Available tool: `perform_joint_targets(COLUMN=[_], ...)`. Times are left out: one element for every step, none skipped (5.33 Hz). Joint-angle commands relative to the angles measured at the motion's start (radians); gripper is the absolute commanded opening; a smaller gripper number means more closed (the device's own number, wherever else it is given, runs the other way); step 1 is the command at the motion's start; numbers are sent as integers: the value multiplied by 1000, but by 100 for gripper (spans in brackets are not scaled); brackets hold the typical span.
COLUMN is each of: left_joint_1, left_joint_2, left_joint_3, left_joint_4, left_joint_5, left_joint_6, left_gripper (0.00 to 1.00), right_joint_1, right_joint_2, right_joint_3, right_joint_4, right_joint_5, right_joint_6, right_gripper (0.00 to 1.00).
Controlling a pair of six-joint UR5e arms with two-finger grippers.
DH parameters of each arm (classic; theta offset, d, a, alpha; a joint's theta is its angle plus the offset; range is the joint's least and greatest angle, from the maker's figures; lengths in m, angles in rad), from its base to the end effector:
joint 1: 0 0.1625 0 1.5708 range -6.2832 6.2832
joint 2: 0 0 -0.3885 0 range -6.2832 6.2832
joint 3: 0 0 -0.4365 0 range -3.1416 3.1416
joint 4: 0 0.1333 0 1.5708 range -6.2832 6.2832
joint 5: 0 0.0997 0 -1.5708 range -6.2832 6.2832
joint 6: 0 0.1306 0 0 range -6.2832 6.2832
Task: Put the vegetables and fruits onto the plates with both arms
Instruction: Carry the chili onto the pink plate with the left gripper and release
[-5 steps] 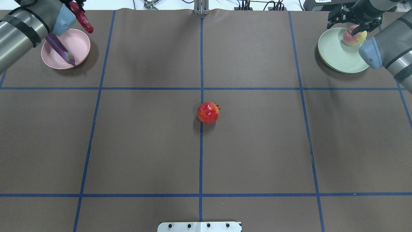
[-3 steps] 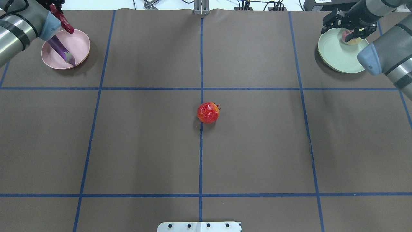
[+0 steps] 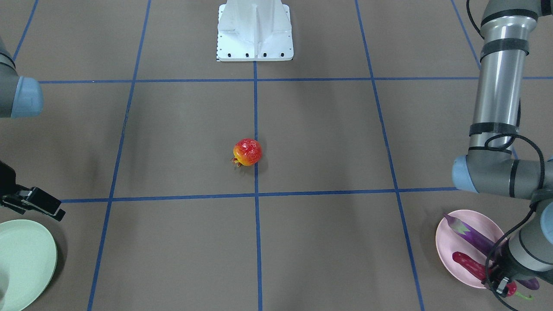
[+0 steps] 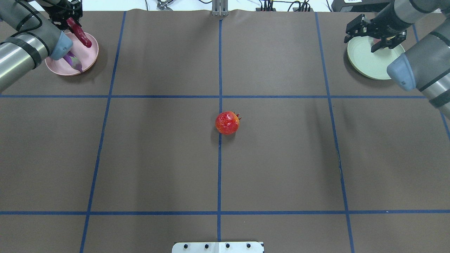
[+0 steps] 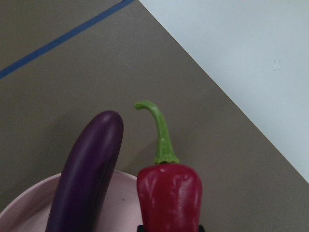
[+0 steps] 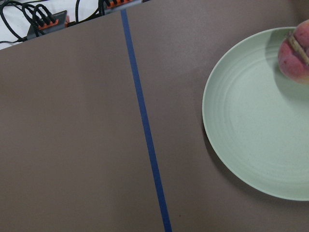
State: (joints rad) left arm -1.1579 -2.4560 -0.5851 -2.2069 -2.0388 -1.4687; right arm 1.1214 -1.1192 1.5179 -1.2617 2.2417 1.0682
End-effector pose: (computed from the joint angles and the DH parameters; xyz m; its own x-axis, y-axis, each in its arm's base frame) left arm 0.2851 -0.8361 0.5016 0.4172 -0.7256 -0.5472 0.6861 0.6463 -0.3339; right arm -0.2633 -0.6658 0.3555 0.5445 0.2604 0.7973 -0.3054 0.9469 -0.1008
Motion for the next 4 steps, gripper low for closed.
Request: perform_joint_targets(left_joint_1=[-2, 0, 1, 4], left_joint_2=[73, 100, 110, 123], left_joint_3=[-179, -267, -313, -340], left_joint_4=[24, 82, 96, 116], left_joint_5=[-64, -90, -90, -90], left_joint_6=[16, 16, 2, -1], left_gripper=[100, 100, 100, 100], right_joint_1=[-151, -295, -434, -522], right_joint_2=[-1, 28, 85, 137], right_joint_3=[135, 178, 174, 153], right_joint_4=[-5, -5, -8, -8], right_joint_5=[-28, -139, -289, -397], right_joint_6=[301, 478, 619, 716], right_gripper=[100, 100, 100, 100])
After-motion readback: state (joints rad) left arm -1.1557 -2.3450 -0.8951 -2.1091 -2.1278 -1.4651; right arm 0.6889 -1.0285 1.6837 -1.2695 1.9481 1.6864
